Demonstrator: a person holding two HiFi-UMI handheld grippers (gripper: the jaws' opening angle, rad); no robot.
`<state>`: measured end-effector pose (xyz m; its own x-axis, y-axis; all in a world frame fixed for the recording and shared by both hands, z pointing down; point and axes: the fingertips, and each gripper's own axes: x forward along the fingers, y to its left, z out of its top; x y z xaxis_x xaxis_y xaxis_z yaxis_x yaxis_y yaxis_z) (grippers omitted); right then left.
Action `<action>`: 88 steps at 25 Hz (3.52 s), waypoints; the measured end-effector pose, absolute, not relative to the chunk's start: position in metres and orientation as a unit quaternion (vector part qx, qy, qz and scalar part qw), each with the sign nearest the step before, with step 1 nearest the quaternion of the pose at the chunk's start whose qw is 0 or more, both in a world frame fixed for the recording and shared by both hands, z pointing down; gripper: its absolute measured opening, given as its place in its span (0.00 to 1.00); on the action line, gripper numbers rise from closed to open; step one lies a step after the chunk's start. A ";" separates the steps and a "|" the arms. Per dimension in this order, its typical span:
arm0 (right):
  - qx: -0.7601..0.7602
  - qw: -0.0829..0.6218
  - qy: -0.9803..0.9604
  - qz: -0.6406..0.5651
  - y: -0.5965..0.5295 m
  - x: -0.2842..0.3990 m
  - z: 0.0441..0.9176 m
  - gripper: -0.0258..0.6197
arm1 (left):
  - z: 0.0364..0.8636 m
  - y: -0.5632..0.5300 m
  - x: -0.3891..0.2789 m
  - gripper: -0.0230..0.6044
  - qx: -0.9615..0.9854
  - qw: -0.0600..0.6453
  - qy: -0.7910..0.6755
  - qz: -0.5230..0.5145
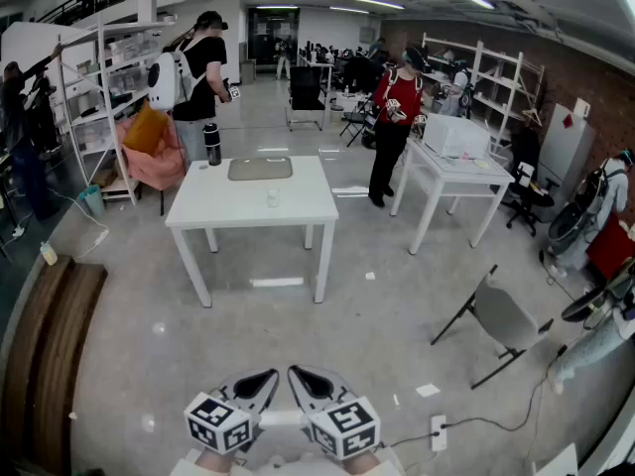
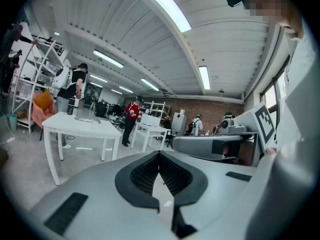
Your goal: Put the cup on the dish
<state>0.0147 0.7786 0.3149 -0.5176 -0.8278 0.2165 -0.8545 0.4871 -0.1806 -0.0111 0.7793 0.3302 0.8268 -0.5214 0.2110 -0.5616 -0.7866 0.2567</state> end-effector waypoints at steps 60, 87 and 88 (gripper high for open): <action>0.535 0.085 -0.836 0.081 0.460 0.040 0.345 0.06 | 0.374 0.454 -0.008 0.03 0.945 0.176 -0.268 0.072; 0.475 0.105 -0.868 0.100 0.095 0.069 0.360 0.06 | 0.376 0.098 0.019 0.03 0.928 0.183 -0.316 0.073; 0.471 0.107 -0.870 0.099 0.080 0.073 0.361 0.06 | 0.376 0.084 0.023 0.03 0.927 0.182 -0.321 0.072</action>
